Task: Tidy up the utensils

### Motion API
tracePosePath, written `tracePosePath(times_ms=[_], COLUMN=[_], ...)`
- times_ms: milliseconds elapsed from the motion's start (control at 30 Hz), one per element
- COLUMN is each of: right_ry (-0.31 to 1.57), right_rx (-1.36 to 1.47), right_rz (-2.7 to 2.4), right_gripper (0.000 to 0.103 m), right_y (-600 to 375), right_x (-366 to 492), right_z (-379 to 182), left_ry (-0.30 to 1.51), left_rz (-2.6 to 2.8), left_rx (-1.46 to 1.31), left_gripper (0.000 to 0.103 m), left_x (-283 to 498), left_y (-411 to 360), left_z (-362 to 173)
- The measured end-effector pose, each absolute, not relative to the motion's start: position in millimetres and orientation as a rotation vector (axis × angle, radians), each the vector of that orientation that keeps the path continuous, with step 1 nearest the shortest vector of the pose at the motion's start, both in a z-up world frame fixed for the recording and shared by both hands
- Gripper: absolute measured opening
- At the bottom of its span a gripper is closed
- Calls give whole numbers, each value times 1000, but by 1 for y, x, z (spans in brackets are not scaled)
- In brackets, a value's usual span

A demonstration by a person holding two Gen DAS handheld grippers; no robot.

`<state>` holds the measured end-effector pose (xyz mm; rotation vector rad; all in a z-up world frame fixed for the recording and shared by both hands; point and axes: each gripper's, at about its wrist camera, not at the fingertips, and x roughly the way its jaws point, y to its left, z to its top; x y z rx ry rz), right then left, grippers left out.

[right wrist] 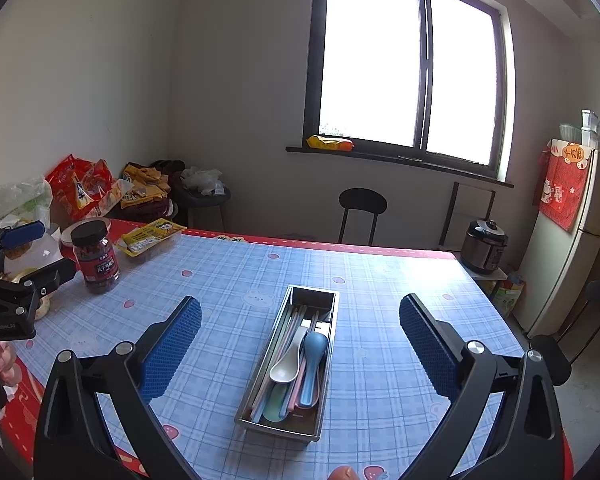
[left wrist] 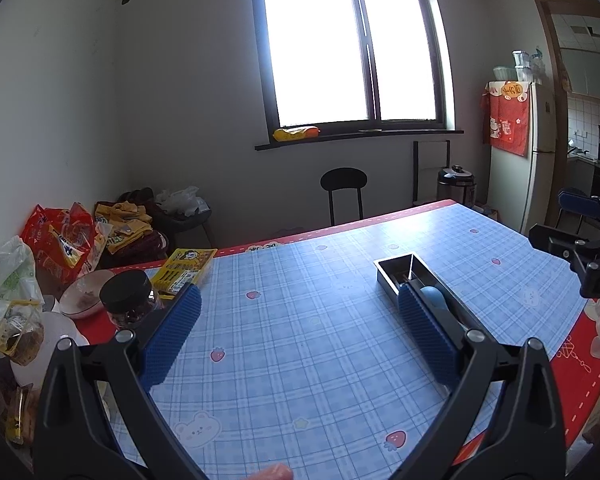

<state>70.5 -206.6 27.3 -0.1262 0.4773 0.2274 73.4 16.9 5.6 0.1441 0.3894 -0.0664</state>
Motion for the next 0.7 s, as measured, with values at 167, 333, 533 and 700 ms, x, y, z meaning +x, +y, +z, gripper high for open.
tracePosePath(times_ms=[167,333,533,700], right_ry=[476,475,473,473], right_rx=[-122,-118,-122,-125], right_rz=[224,214,204,195], right_gripper=[97,97,97,97], right_y=[-209,-211,-214,-215], right_x=[71,71,69,69], right_z=[27,27,27,26], left_ry=[386,389,384,385], left_rz=[-69,-73,-78,-78], left_rx=[153,159,162,166], left_gripper=[97,97,97,97], left_x=[72,72,72,72], left_y=[13,12,10,9], left_z=[7,7,8,9])
